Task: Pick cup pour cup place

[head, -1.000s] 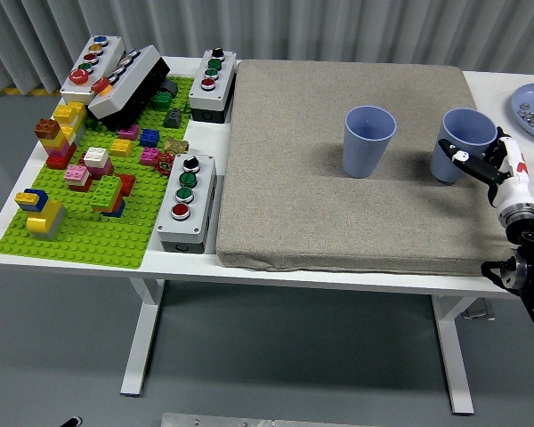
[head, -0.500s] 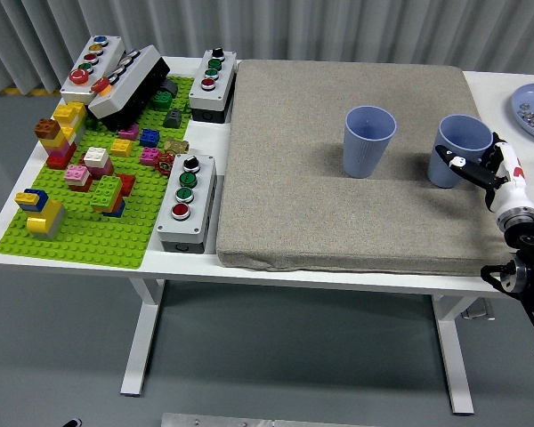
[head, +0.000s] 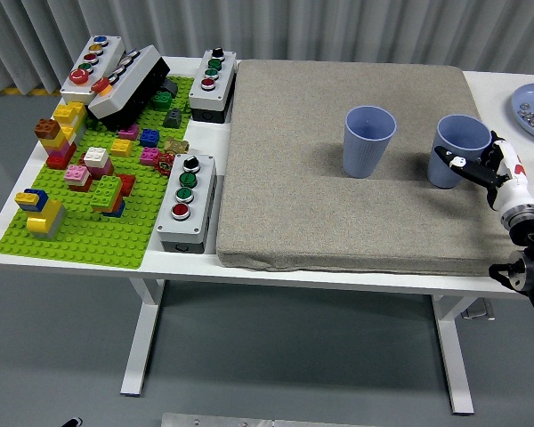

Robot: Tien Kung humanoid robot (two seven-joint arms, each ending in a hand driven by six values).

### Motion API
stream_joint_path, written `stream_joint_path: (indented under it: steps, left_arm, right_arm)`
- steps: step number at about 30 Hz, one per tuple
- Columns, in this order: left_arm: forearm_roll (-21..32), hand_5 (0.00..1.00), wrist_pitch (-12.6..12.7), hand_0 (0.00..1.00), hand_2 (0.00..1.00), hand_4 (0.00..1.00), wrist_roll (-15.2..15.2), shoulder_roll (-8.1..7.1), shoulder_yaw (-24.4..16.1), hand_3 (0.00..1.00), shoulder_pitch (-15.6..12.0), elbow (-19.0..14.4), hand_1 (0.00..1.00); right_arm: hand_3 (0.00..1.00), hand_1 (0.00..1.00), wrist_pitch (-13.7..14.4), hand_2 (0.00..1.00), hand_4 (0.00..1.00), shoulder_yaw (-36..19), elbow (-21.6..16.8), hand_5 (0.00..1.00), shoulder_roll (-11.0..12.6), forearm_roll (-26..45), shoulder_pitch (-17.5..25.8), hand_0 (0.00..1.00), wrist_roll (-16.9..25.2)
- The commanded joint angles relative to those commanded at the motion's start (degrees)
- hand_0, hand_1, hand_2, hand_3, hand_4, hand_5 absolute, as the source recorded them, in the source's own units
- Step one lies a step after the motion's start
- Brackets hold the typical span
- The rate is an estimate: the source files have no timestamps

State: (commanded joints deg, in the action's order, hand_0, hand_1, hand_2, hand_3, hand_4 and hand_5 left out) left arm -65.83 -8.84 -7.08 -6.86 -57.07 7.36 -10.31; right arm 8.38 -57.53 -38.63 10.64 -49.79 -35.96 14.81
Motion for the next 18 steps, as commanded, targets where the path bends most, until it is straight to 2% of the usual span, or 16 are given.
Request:
stream_joint_path:
  steps: [5,6,11,12,18]
  left_arm:
    - [0.0,0.996,0.0,0.810,0.816,0.524,0.0,0.00,0.0,0.721,0.0,0.0,0.755]
    - [0.0,0.996,0.0,0.811,0.817,0.525,0.0,0.00,0.0,0.721,0.0,0.0,0.756]
    - [0.0,0.996,0.0,0.811,0.817,0.525,0.0,0.01,0.0,0.721,0.0,0.0,0.756]
    - [0.0,0.997,0.0,0.812,0.817,0.526,0.0,0.02,0.0,0.722,0.0,0.0,0.756]
    - [0.0,0.997,-0.1,0.814,0.818,0.526,0.0,0.00,0.0,0.721,-0.1,0.0,0.757]
  right_arm:
    - [0.914,0.863,-1.3,0.903,0.795,-0.4,0.1,0.233,0.0,-0.5,0.1,0.932,-0.8]
    - [0.961,0.901,-1.5,0.960,0.807,-0.5,0.1,0.245,0.0,-0.5,0.1,0.949,-0.9]
    - [0.961,0.901,-2.5,0.960,0.807,-1.2,0.2,0.245,0.1,-1.0,0.1,0.949,-1.7]
    - [0.990,0.927,-2.6,0.997,0.827,-1.4,0.2,0.263,0.1,-1.1,0.1,0.963,-1.8]
    - [0.990,0.928,-3.4,0.998,0.825,-2.2,-0.2,0.261,0.3,-2.0,0.1,0.962,-2.7]
